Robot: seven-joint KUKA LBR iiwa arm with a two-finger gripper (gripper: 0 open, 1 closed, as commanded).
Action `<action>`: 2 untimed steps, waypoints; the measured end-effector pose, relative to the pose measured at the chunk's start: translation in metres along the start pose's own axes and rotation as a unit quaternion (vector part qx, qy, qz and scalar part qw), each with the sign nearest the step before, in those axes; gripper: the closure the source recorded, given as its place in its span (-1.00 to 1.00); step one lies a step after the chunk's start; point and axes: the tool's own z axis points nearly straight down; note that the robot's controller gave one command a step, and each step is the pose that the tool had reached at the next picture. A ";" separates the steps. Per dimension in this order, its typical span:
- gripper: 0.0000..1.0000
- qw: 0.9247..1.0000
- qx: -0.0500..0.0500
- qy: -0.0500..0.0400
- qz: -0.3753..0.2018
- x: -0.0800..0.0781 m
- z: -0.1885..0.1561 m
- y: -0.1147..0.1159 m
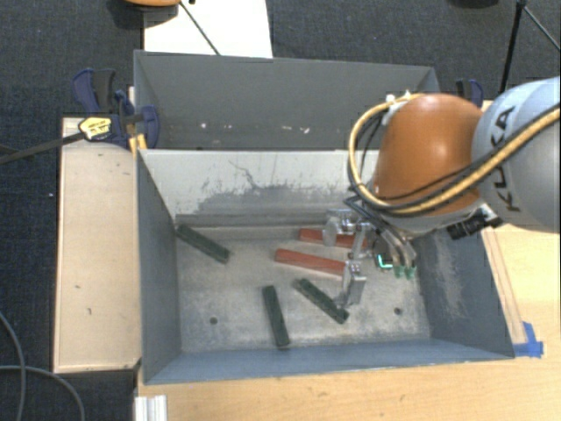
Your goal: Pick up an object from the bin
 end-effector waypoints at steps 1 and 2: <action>-1.00 1.000 0.000 -0.004 0.001 -0.002 -0.003 0.000; -1.00 1.000 -0.001 -0.007 0.015 -0.014 0.050 -0.035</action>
Offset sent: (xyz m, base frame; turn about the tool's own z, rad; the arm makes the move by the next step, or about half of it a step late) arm 0.0199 -0.0656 -0.0990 0.0518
